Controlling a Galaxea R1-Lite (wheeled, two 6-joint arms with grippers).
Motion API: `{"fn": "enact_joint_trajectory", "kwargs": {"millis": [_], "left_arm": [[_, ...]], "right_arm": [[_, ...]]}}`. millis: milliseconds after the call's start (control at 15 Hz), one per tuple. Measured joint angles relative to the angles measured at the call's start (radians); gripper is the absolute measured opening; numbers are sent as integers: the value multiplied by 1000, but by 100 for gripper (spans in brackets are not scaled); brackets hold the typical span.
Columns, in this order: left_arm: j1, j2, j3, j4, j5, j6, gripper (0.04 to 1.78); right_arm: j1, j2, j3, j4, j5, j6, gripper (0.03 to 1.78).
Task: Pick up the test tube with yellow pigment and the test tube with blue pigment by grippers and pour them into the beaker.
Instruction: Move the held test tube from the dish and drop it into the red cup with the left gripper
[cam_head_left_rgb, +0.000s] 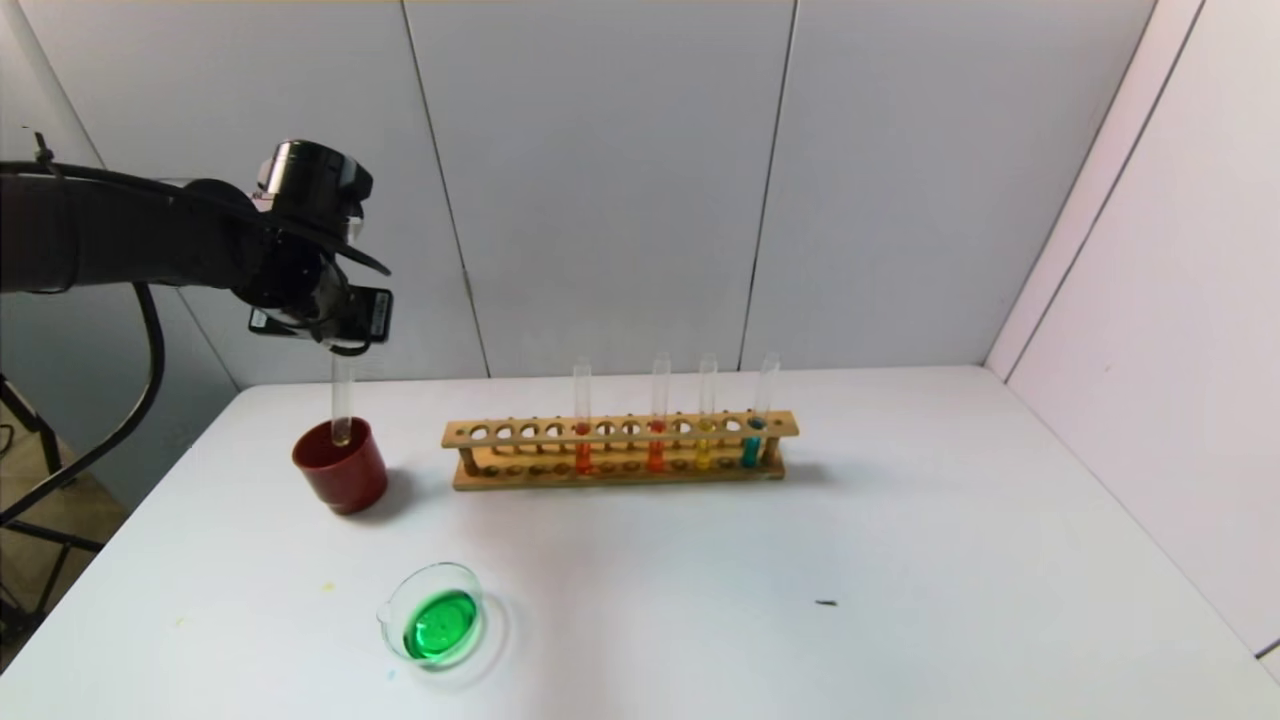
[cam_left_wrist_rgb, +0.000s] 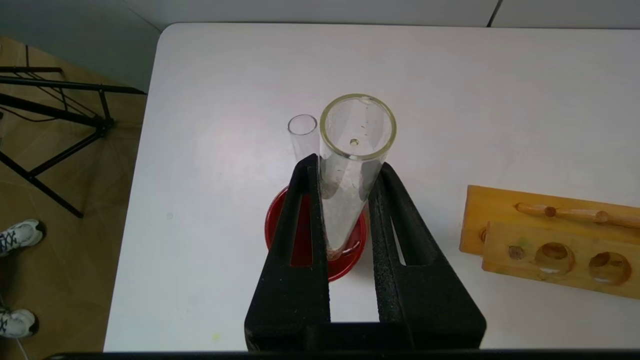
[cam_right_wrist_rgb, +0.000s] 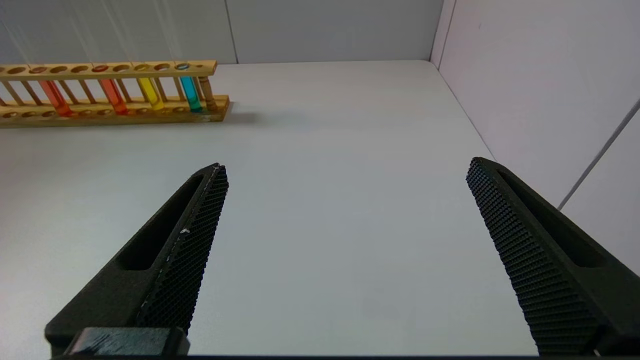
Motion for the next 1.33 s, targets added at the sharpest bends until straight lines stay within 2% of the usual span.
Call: {"fn": "enact_joint_trajectory", "kwargs": {"millis": [400,1067,1200,1333], "left_arm": [[4,43,32,-78,-4,1,30],[21,-2,256,-203,-11,1,30],[22,-16,307,-253,-16,4,35],[24,-29,341,-281,-19,11,49]], "right_arm": [[0,0,0,0,0,0,174],[0,0,0,0,0,0,174],[0,0,0,0,0,0,174],[0,0,0,0,0,0,174]]}}
